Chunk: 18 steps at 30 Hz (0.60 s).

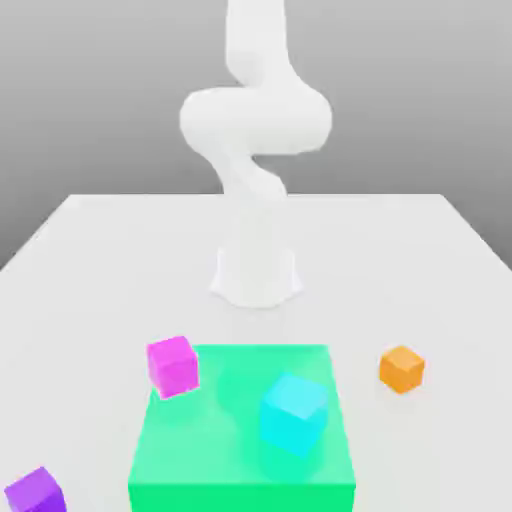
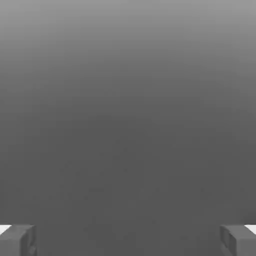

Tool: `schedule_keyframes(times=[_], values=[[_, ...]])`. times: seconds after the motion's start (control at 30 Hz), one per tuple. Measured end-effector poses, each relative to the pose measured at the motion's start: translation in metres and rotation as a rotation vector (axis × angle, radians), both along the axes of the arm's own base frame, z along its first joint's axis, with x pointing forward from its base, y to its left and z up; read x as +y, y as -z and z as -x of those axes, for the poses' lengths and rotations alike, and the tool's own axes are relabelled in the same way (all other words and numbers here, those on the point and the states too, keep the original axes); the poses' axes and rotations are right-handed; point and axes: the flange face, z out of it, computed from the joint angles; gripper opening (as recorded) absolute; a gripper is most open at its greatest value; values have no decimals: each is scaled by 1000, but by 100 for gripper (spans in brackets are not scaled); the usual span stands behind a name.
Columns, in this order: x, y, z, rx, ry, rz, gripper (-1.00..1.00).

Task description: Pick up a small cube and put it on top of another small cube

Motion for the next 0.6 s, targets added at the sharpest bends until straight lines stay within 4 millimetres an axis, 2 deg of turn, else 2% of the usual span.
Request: schedule_keyframes(times=[0.13,0.3,0.43,0.6], values=[[37,67,-30,88,-225,126,0],[84,152,-45,182,-511,269,0],[120,220,-42,247,-748,377,0],[159,303,-20,316,-1055,502,0]])
